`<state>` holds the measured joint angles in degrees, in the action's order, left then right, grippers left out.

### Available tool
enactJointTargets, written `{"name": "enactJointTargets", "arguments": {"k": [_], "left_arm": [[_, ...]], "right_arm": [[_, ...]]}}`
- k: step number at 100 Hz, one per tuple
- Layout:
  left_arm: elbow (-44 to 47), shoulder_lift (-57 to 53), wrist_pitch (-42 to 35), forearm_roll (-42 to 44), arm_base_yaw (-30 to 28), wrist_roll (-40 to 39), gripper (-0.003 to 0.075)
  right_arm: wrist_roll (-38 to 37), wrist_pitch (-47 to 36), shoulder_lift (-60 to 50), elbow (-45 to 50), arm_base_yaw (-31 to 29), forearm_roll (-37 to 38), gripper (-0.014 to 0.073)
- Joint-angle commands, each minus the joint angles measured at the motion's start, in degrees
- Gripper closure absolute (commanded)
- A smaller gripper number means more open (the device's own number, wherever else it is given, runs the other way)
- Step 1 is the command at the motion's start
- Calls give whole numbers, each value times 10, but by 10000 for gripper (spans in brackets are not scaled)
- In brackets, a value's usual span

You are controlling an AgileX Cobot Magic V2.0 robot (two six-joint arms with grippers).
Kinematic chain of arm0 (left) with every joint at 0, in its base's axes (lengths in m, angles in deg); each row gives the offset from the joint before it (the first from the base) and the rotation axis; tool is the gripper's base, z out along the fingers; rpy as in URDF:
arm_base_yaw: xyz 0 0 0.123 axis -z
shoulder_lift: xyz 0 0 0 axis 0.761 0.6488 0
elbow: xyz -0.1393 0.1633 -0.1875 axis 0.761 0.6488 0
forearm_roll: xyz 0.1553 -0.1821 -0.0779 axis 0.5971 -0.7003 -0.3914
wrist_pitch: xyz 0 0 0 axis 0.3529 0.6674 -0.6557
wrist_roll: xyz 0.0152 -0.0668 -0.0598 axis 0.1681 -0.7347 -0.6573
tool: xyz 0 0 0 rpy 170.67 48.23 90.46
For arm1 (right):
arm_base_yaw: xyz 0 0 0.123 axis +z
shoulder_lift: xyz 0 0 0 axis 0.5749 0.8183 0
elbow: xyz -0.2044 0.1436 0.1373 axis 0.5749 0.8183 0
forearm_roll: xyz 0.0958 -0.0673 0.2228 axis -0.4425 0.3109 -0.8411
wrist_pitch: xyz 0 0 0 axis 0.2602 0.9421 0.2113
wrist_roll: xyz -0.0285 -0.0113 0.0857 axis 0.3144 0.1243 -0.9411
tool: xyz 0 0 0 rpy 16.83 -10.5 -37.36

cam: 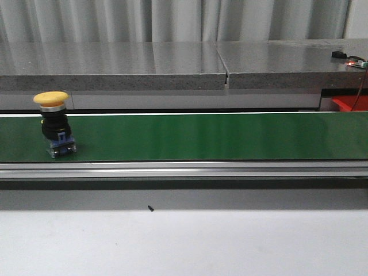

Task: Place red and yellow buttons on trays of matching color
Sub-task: 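Set the red button on the belt and open the left gripper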

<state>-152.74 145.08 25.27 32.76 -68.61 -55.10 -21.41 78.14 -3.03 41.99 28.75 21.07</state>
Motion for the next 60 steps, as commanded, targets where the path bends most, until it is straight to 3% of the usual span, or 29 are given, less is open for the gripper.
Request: {"name": "enactJointTargets", "arguments": {"k": [1, 12, 21, 48, 60], "left_arm": [[-16, -22, -11, -15, 5, -1, 304], [-16, -22, -4, -22, 5, -1, 179], [-16, -22, -2, -37, 5, -1, 141], [-16, -76, -14, -51, 5, 10, 148], [-16, -126, -14, -57, 16, 31, 251]], "right_arm": [[3, -40, 3, -15, 1, 3, 652], [3, -40, 3, -15, 1, 3, 652], [3, -40, 3, -15, 1, 3, 652], [3, -40, 3, -15, 1, 3, 652], [3, -40, 3, -15, 1, 3, 652]]}}
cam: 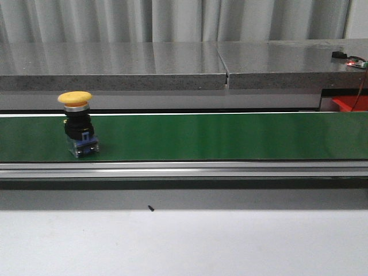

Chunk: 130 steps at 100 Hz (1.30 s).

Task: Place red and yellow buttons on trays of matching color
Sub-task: 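Set the red button on the belt and open the left gripper, then move the right gripper above the yellow button arriving on the belt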

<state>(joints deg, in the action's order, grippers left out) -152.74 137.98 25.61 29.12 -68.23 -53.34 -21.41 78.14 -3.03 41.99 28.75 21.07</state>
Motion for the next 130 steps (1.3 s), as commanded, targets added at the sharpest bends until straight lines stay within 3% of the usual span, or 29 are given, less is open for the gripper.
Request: {"name": "enactJointTargets", "arguments": {"k": [1, 23, 60, 94, 130], "left_arm": [[-16, -61, -17, -20, 14, 14, 274], [-16, -143, -19, -20, 54, 18, 742], [9, -244, 3, -17, 116, 19, 739], [136, -338, -50, -28, 160, 19, 739], [304, -476, -147, 76, 237, -115, 739]], "right_arm": [[3, -40, 3, -15, 1, 3, 652], [3, -40, 3, -15, 1, 3, 652], [3, -40, 3, -15, 1, 3, 652], [3, -40, 3, -15, 1, 3, 652], [3, -40, 3, -15, 1, 3, 652]]}}
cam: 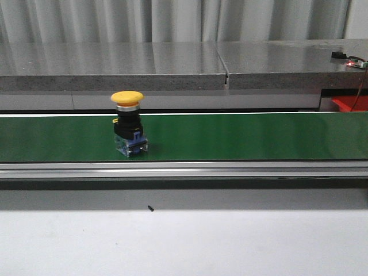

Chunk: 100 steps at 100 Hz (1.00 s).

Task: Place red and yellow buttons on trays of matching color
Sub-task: 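Move the right gripper above the yellow button arriving on the belt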

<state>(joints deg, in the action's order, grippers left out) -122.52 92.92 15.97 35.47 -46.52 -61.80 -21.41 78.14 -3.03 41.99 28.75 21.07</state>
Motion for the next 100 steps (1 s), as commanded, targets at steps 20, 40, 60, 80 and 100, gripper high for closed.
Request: {"name": "enactJointTargets", "arguments": {"k": [20, 40, 60, 80, 100], "left_arm": [[46, -82, -64, 30, 34, -50, 739], [89, -148, -71, 33, 34, -49, 739], [124, -221, -64, 34, 34, -49, 739], [125, -238, -55, 34, 34, -49, 739], [125, -238, -55, 34, 34, -49, 739]], "right_arm": [[3, -40, 3, -15, 1, 3, 652], [3, -40, 3, -15, 1, 3, 652], [3, -40, 3, -15, 1, 3, 652], [3, -40, 3, -15, 1, 3, 652], [3, -40, 3, -15, 1, 3, 652]]}}
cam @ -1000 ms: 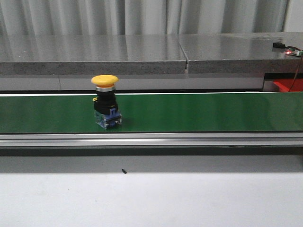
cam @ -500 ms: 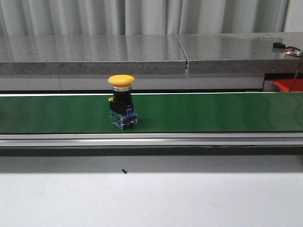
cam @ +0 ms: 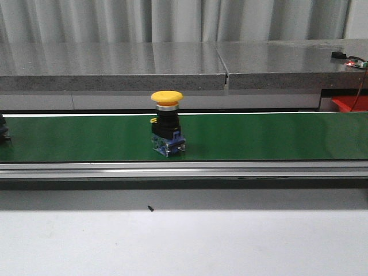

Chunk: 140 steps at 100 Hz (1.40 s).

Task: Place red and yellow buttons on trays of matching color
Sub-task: 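Move the right gripper above the yellow button arriving on the belt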

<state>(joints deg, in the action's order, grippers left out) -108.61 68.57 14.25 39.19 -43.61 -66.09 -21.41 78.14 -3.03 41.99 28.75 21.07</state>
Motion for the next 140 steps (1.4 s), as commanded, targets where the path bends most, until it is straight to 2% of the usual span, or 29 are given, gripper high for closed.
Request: {"name": "enactJointTargets", "arguments": {"k": [1, 84, 107, 140], "left_arm": [[-14, 5, -38, -3, 5, -6, 739], [-14, 5, -38, -3, 5, -6, 739], [-14, 5, -38, -3, 5, -6, 739], [-14, 5, -38, -3, 5, -6, 739]], "right_arm": [[3, -40, 3, -15, 1, 3, 652], [3, -48, 7, -16, 1, -4, 652], [3, -39, 56, -25, 7, -6, 652], [3, -12, 171, -91, 74, -7, 652]]}}
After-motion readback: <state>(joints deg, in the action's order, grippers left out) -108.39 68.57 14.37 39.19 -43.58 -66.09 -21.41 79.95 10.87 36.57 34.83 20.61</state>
